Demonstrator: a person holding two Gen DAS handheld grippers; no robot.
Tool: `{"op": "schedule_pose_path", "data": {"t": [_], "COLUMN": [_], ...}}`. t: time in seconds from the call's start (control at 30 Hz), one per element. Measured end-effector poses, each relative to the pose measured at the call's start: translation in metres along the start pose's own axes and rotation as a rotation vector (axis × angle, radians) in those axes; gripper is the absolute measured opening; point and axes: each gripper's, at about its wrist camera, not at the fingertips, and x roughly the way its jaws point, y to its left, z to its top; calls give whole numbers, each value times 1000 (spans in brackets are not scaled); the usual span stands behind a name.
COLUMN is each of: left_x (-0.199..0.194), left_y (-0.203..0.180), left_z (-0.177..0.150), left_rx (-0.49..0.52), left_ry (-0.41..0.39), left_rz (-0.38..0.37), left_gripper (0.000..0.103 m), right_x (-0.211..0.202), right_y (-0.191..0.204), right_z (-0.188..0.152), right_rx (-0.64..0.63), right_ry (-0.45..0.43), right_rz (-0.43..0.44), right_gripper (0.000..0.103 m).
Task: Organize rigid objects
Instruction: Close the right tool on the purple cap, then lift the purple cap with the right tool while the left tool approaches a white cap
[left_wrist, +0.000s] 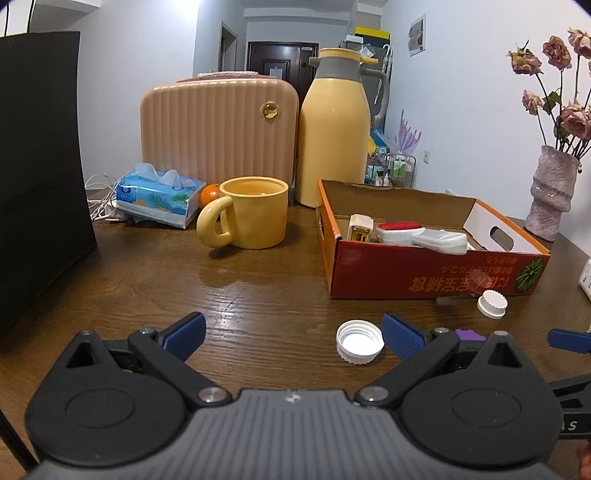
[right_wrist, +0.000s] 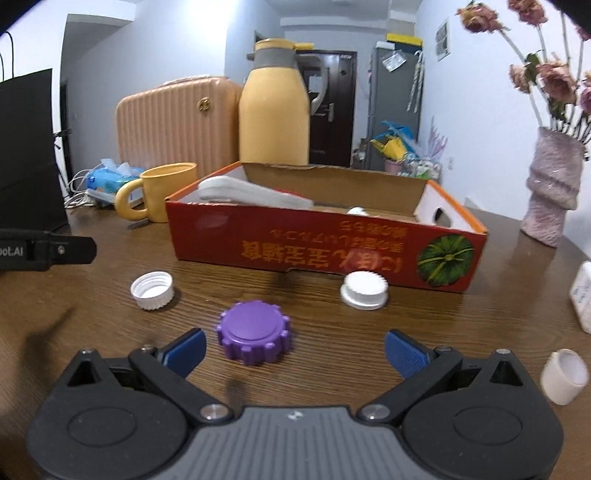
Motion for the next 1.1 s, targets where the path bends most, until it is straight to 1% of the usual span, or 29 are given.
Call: {"op": "schedule_pose_path", "data": {"t": [0.13, 0.33, 0.4, 0.53, 0.67, 0.73, 0.77, 0.87, 1.1], "left_x": [4, 9, 11, 13, 14, 15, 15, 15, 17], "left_y": [4, 12, 15, 19, 22, 22, 21, 21, 21], "left_z": [0, 1, 1, 1, 2, 2, 2, 2, 1], "left_rx": [-6, -15, -23, -32, -42, -43, -43, -41, -42], "left_ry": [14, 35, 46, 54, 57, 59, 60, 61, 66], "left_rz": [2, 13, 12, 18, 21, 23, 23, 23, 26], "left_gripper": [103, 103, 103, 103, 103, 103, 103, 103, 103], "right_x": [15, 33, 37, 41, 43, 44, 44, 42, 41], "right_y": [10, 20, 23, 24, 21, 19, 19, 20, 16], "right_z": [5, 11, 11, 12, 13, 14, 14, 13, 14], "right_rx": [-23, -40, -47, -50, -34, -21, -22, -23, -3], "right_ry": [25, 65, 77, 84, 85, 85, 84, 75, 62], "right_rz": [5, 18, 13, 25, 57, 70, 71, 78, 86], "right_gripper": [101, 93, 86, 80, 70, 68, 65, 52, 52]}}
